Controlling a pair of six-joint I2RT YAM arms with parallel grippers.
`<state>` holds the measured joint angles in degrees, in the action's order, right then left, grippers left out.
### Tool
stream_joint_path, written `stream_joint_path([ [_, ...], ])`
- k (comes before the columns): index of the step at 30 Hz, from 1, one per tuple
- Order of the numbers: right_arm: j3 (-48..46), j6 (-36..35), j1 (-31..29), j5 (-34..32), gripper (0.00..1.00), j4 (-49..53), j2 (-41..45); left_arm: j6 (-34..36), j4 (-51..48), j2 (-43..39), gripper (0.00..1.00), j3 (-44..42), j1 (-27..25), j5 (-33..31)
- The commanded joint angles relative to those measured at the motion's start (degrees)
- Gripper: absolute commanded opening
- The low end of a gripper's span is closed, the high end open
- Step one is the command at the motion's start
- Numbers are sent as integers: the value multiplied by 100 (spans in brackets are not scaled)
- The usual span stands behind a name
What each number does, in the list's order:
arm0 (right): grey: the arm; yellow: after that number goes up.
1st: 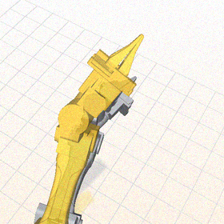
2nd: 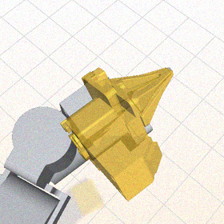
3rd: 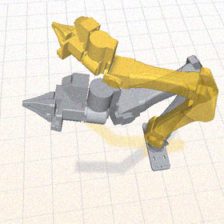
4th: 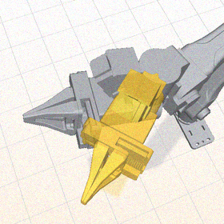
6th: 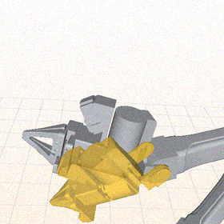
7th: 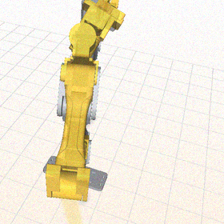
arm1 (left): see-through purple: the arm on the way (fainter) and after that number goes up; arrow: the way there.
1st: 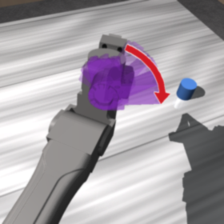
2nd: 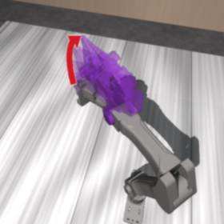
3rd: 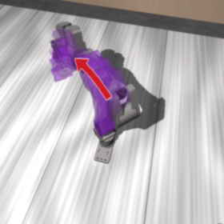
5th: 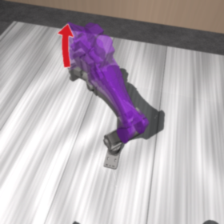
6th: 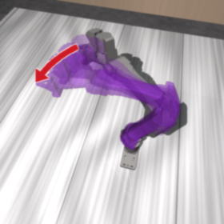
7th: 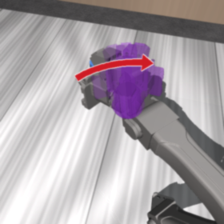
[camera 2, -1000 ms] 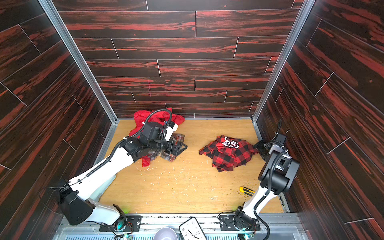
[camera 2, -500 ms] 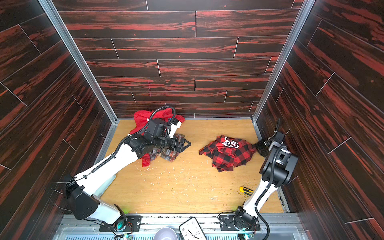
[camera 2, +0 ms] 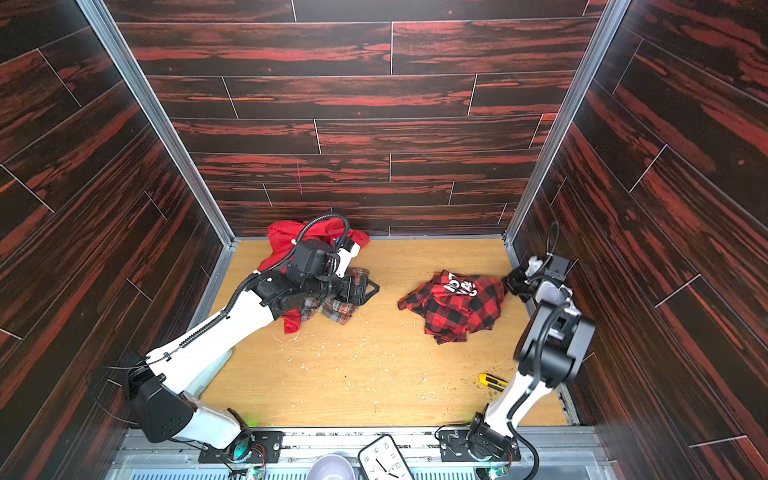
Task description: Pick out a specific cloth from the pile
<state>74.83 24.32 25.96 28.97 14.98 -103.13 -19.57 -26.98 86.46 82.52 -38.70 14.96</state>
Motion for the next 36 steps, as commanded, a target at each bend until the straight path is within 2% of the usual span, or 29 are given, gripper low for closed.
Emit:
stream_joint_path([
  [1, -124, -145, -323, 543, 0, -138, 738, -20, 114, -235, 99, -112, -23, -24],
  [9, -304, -121, -1321, 1092, 0, 236, 1359, -79, 217, -296, 99, -243, -31, -81],
  [13, -544, -59, -2086, 1200, 0, 180, 1641, -140, 261, -338, 99, -319, -36, -139],
  [19, -928, 60, -2836, 1076, 0, 286, 1273, -248, 501, -556, 99, -650, -48, -198],
  [21, -982, -26, -3029, 718, 0, 461, 971, -228, 477, -611, 99, -702, -43, -220],
  [28, -1110, -231, -3410, -1347, 0, 805, 543, -204, 507, -681, 99, -737, -50, -249],
  [31, -1007, -421, -3480, -1880, 1, 1089, 306, -222, 570, -619, 99, -733, -50, -204],
  [33, -1000, -536, -3484, -1993, 6, 1151, 296, -239, 576, -585, 99, -705, -46, -167],
  [34, -1010, -572, -3487, -2071, 14, 1165, 377, -248, 564, -578, 99, -694, -49, -141],
  [36, -1043, -621, -3487, -2129, 48, 1130, 650, -240, 554, -591, 99, -692, -49, -128],
])
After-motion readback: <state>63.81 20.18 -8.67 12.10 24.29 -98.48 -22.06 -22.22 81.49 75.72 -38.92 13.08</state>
